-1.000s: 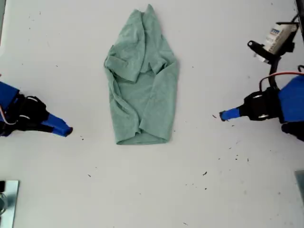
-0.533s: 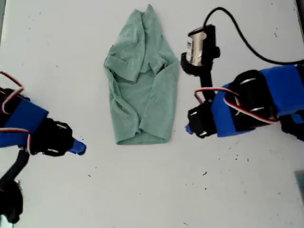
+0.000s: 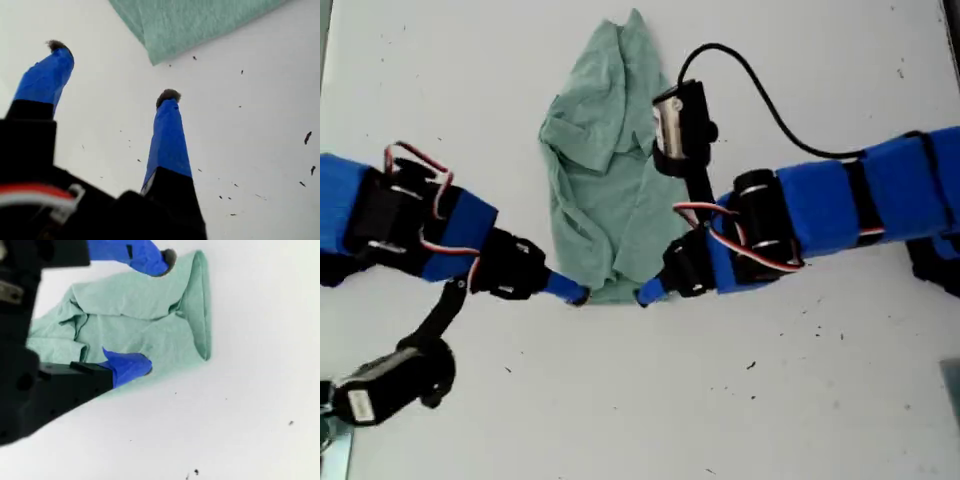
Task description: Fold t shirt
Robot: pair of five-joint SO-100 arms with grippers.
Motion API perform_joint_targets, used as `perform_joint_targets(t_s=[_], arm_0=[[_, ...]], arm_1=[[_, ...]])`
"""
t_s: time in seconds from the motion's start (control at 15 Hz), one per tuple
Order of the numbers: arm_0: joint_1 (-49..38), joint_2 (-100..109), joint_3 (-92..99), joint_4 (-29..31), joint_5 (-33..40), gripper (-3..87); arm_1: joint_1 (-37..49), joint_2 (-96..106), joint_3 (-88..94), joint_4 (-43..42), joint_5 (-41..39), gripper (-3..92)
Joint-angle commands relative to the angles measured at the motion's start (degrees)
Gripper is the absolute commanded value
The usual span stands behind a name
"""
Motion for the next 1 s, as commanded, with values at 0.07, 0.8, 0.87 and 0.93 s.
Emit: perform_joint_targets(t_s=[0.07,0.8,0.87,0.93], arm_0=[[-6.4,-7.2,-2.9,-3.0,2.6,29.9],[-4.7,-27.9,-9.5,-6.8,4.4,-0.1],[-3.0,-26.8,-11.2,-6.7,4.3,-0.2],[-1.3,-24.9,-12.5,-6.3,4.1,-0.2]], arm_1=[[3.1,-6.0,-5.6,-3.1,-1.8,34.0],[3.3,-25.9,-8.4,-2.6,-4.3,-1.5],[2.5,-24.3,-8.5,-2.5,-5.4,-1.5],[1.5,-20.9,-8.5,-2.7,-6.6,-1.5]])
